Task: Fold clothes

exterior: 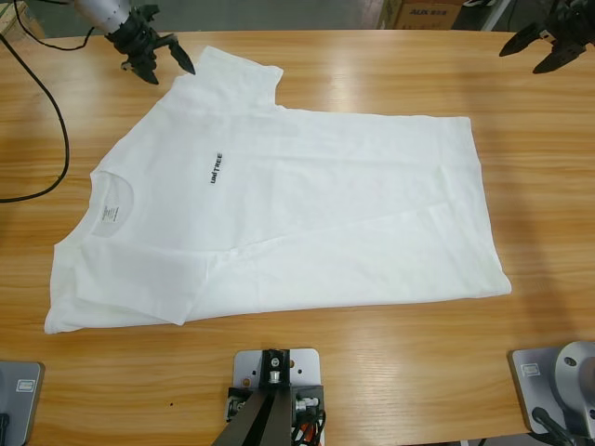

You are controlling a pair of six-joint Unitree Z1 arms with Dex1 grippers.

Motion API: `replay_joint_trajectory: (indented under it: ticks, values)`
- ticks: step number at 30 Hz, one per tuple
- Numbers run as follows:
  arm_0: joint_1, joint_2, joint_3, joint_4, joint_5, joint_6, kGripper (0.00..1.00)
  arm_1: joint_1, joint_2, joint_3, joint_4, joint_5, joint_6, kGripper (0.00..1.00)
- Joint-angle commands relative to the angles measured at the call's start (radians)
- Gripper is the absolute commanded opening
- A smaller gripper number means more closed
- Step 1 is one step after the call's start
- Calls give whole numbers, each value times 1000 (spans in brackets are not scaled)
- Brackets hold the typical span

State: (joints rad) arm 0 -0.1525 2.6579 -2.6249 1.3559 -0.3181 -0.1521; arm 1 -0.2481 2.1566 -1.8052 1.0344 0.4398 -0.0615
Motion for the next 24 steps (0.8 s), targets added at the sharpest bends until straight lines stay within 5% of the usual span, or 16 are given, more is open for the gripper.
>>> replay_joint_trajectory:
  ticks: [1, 9, 24]
  values:
    - [7, 126, -219, 8, -34, -44, 1000, -14, 80, -2, -11, 19, -20, 1000]
    - [34, 166, -261, -12, -257, -86, 998, -14, 83, -7, -10, 16, -24, 1000]
    - [29, 186, -315, -11, -325, -38, 1000, -32, 77, -5, -10, 17, -38, 1000]
